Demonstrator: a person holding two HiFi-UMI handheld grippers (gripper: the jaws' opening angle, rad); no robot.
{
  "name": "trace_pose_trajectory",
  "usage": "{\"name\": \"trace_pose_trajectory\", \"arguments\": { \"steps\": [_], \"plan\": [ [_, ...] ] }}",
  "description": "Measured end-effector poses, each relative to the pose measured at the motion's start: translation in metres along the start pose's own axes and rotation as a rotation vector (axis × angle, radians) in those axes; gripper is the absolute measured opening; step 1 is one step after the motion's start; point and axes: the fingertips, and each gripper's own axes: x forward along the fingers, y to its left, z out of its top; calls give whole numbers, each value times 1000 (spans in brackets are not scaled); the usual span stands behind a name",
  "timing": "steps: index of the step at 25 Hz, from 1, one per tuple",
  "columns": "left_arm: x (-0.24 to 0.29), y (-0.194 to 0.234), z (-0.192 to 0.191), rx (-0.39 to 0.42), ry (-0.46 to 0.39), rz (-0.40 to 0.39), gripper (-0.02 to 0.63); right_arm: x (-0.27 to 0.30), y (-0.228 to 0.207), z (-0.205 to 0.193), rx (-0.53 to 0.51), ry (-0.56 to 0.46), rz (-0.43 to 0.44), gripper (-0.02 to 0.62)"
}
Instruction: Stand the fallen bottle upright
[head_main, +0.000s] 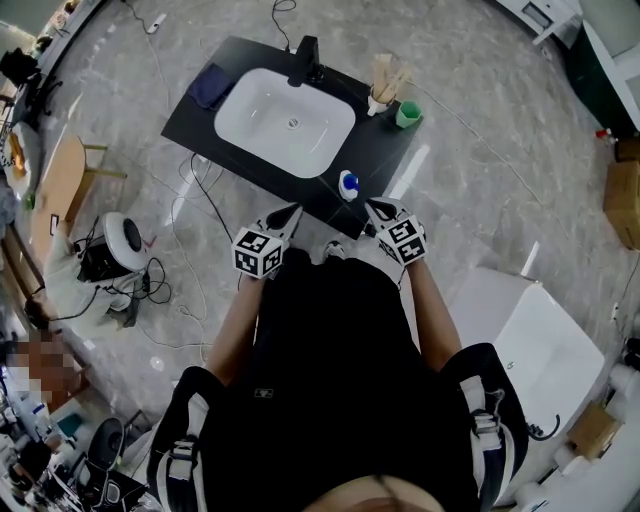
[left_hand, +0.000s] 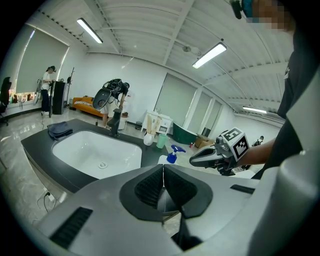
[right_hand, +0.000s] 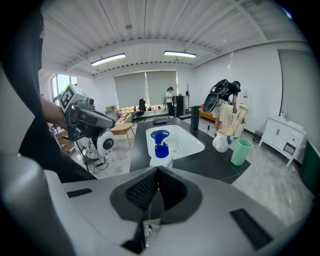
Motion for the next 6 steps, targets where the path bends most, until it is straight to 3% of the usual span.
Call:
{"name": "trace_pose_trajectory", "arguments": {
  "steps": [6],
  "plan": [
    [-5,12,-4,-7,6,8,15,6,-2,1,11,3,-12,60]
  ]
}}
